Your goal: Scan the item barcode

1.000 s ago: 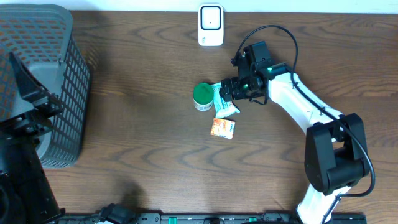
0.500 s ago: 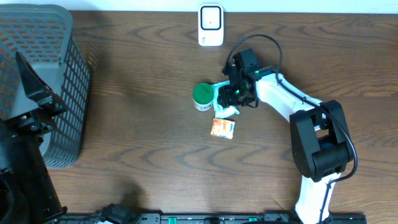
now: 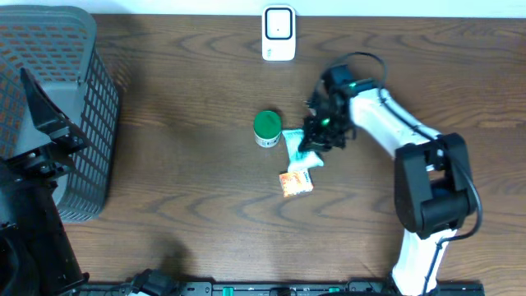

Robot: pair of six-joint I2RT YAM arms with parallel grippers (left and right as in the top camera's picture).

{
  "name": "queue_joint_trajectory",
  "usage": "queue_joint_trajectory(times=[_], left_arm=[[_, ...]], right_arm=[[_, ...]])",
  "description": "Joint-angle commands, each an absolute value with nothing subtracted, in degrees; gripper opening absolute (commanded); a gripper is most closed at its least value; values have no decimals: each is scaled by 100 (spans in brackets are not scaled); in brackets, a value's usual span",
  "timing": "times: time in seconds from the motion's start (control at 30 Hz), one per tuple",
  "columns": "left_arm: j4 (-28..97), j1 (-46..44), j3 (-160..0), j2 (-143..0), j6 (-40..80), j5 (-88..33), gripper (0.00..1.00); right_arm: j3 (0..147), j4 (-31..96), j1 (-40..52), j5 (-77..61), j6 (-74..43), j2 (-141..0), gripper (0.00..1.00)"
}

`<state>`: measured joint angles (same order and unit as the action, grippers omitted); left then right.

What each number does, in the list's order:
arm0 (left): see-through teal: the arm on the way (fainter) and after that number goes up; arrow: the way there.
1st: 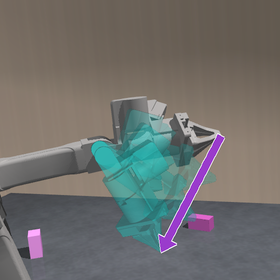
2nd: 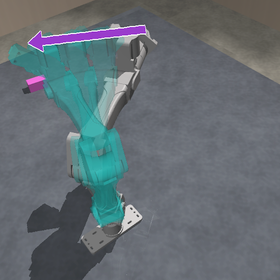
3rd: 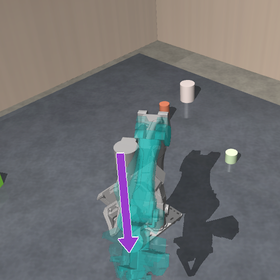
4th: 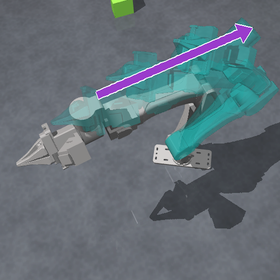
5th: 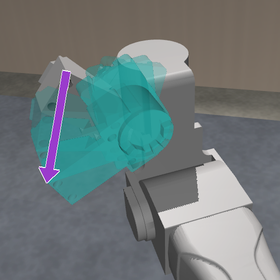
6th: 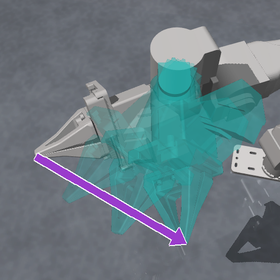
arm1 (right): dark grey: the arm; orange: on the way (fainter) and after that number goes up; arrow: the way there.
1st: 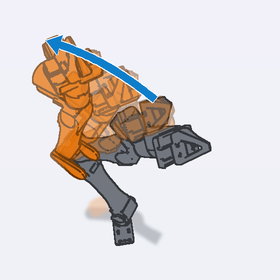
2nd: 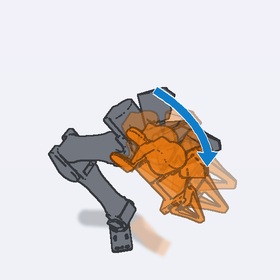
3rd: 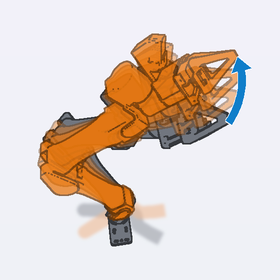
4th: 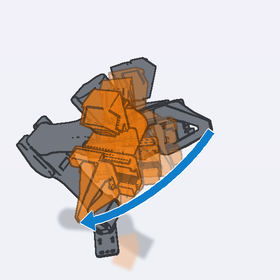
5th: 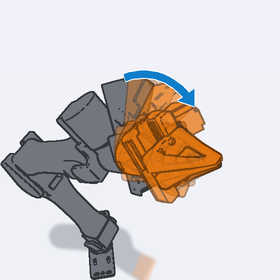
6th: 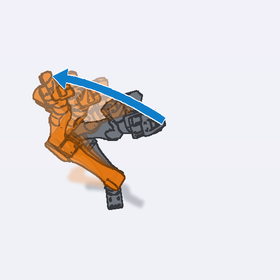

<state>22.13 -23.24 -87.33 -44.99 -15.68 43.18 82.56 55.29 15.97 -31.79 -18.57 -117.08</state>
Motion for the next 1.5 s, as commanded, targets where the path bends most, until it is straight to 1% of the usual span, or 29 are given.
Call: queue_joint_trajectory(times=[0.0, 0.07, 0.1, 0.13, 0.2, 0.3, 0.47, 0.57, 0.77, 0.83, 1.03, 1.13, 1.27, 1.47], left_arm=[[2145, -2287, -8608, -4473, -1509, 4244, 98], [2078, -2287, -8545, -4473, -1492, 4244, 98], [2045, -2287, -8510, -4473, -1492, 4241, 98], [2032, -2287, -8495, -4473, -1492, 4241, 98], [2023, -2287, -8486, -4473, -1492, 4241, 98], [2021, -2287, -8486, -4473, -1487, 4241, 98], [2023, -2287, -8486, -4473, -1273, 4241, 98], [2023, -2287, -8486, -4473, -1275, 4241, 98], [2023, -2287, -8486, -4466, -1275, 4241, 98], [2023, -2287, -8486, -4466, -1275, 4241, 98], [2023, -2287, -8486, -4466, -1273, 4241, 98], [2023, -2287, -8486, -4466, -1227, 4244, 98], [2027, -2287, -8486, -4466, -1015, 4244, 98], [2027, -2287, -8484, -4445, -1015, 4244, 98]], right_arm=[[8497, 5979, 1063, -4600, -3223, -11233, 1], [8497, 6392, 884, -4674, -4104, -11220, 2], [8495, 6849, 746, -4709, -4814, -11225, 2], [8495, 7048, 687, -4716, -5098, -11225, 2], [8495, 7301, 565, -4772, -5540, -11225, 2], [8495, 7465, 445, -4984, -5736, -11227, 2], [8495, 7824, 497, -5778, -5623, -11227, 1], [8495, 8171, 545, -5843, -5411, -11227, 1], [8495, 9059, 552, -5706, -4412, -11227, 3], [8495, 9146, 552, -5706, -4265, -11227, 1], [8495, 9273, 552, -5961, -3400, -11229, 1], [8495, 9756, 545, -5968, -3599, -11231, 1], [8473, 9754, 569, -6471, -3776, -11229, 1], [8473, 9644, 622, -6399, -4925, -11253, 2]])
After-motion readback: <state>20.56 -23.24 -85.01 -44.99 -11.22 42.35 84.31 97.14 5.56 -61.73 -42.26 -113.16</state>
